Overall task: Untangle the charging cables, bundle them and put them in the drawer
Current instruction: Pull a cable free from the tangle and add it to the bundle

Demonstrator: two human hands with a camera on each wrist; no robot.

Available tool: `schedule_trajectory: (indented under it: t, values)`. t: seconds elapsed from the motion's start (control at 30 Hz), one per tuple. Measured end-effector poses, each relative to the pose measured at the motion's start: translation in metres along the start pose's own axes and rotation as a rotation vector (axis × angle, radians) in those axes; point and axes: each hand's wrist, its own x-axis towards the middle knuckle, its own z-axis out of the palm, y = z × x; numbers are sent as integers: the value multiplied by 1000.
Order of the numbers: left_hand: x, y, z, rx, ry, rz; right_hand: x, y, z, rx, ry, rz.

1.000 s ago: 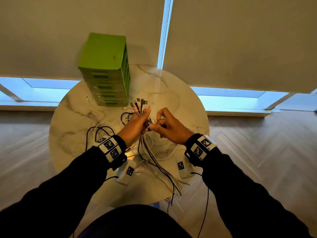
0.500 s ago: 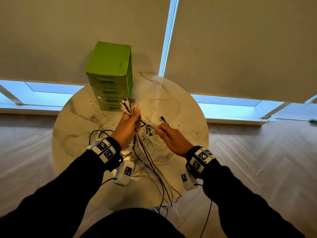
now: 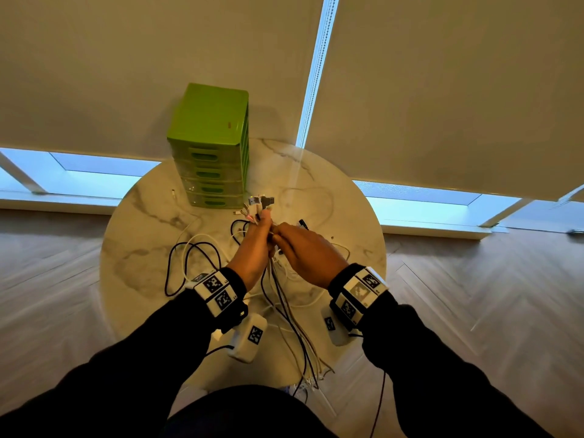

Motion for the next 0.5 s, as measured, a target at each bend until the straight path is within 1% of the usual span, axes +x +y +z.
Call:
schedule_trajectory:
  t: [0.1, 0.2, 0.3, 0.33, 0.4, 0.43, 0.5]
  values:
    - [2, 0, -8, -7, -1, 69, -5, 8, 13, 45, -19, 39]
    - [7, 8, -14, -11, 16, 88, -14, 21, 29, 160, 22, 60]
    - [7, 20, -18, -48, -60, 93, -15, 27, 35, 235, 4, 90]
    - [6, 24, -18, -61, -77, 94, -13, 29, 36, 220, -20, 92]
    - [5, 35, -20, -89, -73, 89, -8, 35, 40, 107, -94, 69]
    - [5, 43, -23, -106, -60, 82, -7, 40, 42, 29, -159, 78]
    - [9, 60, -35, -134, -22, 85, -9, 54, 46, -89, -319, 164]
